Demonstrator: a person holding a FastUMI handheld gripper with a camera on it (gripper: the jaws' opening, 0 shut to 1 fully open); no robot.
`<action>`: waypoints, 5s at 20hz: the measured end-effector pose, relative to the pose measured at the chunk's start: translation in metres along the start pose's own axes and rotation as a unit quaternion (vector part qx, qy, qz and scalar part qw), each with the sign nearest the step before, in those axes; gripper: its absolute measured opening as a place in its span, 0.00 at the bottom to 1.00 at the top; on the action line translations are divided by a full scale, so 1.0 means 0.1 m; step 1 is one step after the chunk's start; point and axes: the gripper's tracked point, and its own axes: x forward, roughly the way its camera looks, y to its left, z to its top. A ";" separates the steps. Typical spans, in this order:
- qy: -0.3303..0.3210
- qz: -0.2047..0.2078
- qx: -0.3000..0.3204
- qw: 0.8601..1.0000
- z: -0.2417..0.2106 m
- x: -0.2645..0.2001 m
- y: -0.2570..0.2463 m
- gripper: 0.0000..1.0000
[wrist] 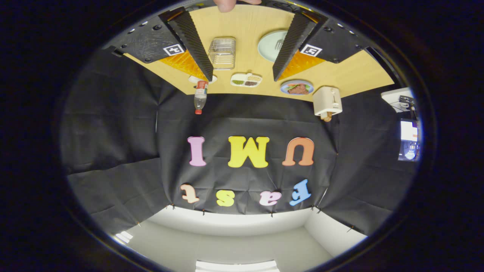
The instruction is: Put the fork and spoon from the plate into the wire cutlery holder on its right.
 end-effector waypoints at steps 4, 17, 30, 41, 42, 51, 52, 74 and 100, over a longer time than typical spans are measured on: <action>0.052 0.013 0.012 0.998 -0.26 0.15 0.16 0.95; 0.203 0.052 -0.012 0.978 -1.15 0.52 0.88 0.95; 0.332 0.050 0.016 0.942 -1.79 0.63 1.07 0.43; 0.374 0.047 0.046 0.925 -1.82 0.73 1.06 0.01; 0.373 0.050 0.041 0.925 -1.83 0.73 1.06 0.00; 0.363 0.065 0.052 0.928 -1.60 0.64 0.96 0.01; 0.365 0.068 0.055 0.927 -1.55 0.61 0.96 0.01; 0.456 0.011 0.067 0.887 -0.53 0.56 -0.75 0.00; 0.424 -0.010 0.105 0.900 -0.04 0.67 -0.51 0.97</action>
